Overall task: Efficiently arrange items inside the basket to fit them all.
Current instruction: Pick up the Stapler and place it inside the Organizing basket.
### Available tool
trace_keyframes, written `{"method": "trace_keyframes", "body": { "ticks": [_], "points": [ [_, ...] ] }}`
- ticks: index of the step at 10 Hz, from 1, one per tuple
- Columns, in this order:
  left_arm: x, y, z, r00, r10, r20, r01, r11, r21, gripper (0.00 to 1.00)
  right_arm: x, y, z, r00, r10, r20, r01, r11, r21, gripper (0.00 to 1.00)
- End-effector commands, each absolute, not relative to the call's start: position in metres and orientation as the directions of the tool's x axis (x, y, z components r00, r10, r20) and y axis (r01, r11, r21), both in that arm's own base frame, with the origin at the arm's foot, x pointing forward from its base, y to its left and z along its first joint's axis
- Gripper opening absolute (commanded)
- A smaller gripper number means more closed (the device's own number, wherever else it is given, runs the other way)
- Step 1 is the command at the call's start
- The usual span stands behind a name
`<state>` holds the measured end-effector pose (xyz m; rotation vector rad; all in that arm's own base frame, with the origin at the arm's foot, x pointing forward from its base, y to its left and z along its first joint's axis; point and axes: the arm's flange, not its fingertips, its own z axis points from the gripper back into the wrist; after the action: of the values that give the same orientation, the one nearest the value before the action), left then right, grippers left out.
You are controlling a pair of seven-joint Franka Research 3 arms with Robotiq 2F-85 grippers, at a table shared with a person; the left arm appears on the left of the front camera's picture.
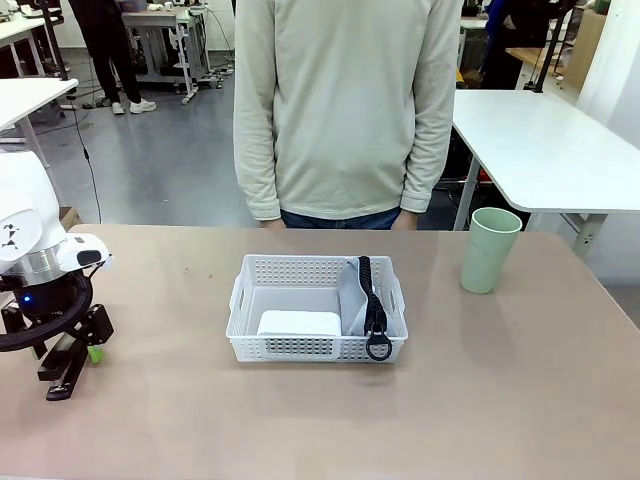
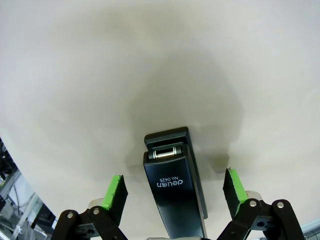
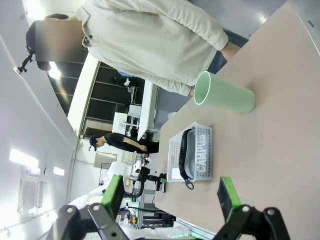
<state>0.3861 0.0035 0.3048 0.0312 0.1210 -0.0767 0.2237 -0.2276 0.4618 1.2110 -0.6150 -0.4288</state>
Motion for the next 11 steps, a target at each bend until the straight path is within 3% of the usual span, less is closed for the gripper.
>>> {"method": "trace_keyframes", "body": {
  "ticks": [1, 2, 3, 4, 5, 7, 8, 10, 11],
  "points": [
    [0.378, 0.003, 0.308, 0.992, -0.040, -0.118, 0.042, 0.999, 0.011, 1.00, 0.225, -0.228, 0.462, 0.755, -0.611, 0.237, -0.052, 0.305, 0.951, 1.00],
    [0.379, 0.005, 0.308, 0.993, -0.036, -0.113, 0.037, 0.999, 0.000, 0.94, 0.225, -0.228, 0.462, 0.755, -0.611, 0.237, -0.052, 0.305, 0.951, 1.00],
    [0.378, 0.006, 0.309, 0.991, -0.032, -0.131, 0.032, 0.999, -0.007, 0.42, 0.225, -0.228, 0.462, 0.755, -0.611, 0.237, -0.052, 0.305, 0.951, 1.00],
    [0.378, 0.007, 0.309, 0.991, -0.026, -0.133, 0.025, 1.000, -0.005, 0.36, 0.225, -0.228, 0.462, 0.755, -0.611, 0.237, -0.052, 0.305, 0.951, 1.00],
    [0.377, 0.007, 0.310, 0.990, -0.017, -0.138, 0.016, 1.000, -0.004, 0.00, 0.225, -0.228, 0.462, 0.755, -0.611, 0.237, -0.052, 0.305, 0.951, 1.00],
    [0.376, 0.009, 0.311, 0.991, -0.006, -0.136, 0.005, 1.000, -0.008, 0.00, 0.225, -0.228, 0.462, 0.755, -0.611, 0.237, -0.052, 0.305, 0.951, 1.00],
    [0.376, 0.009, 0.312, 0.991, -0.001, -0.135, -0.001, 1.000, -0.012, 0.18, 0.225, -0.228, 0.462, 0.755, -0.611, 0.237, -0.052, 0.305, 0.951, 1.00],
    [0.377, 0.011, 0.312, 0.990, 0.009, -0.139, -0.011, 1.000, -0.014, 0.00, 0.225, -0.228, 0.462, 0.755, -0.611, 0.237, -0.052, 0.305, 0.951, 1.00],
    [0.376, 0.013, 0.315, 0.991, 0.012, -0.135, -0.014, 1.000, -0.017, 0.00, 0.225, -0.228, 0.462, 0.755, -0.611, 0.237, -0.052, 0.305, 0.951, 1.00]
  ]
}}
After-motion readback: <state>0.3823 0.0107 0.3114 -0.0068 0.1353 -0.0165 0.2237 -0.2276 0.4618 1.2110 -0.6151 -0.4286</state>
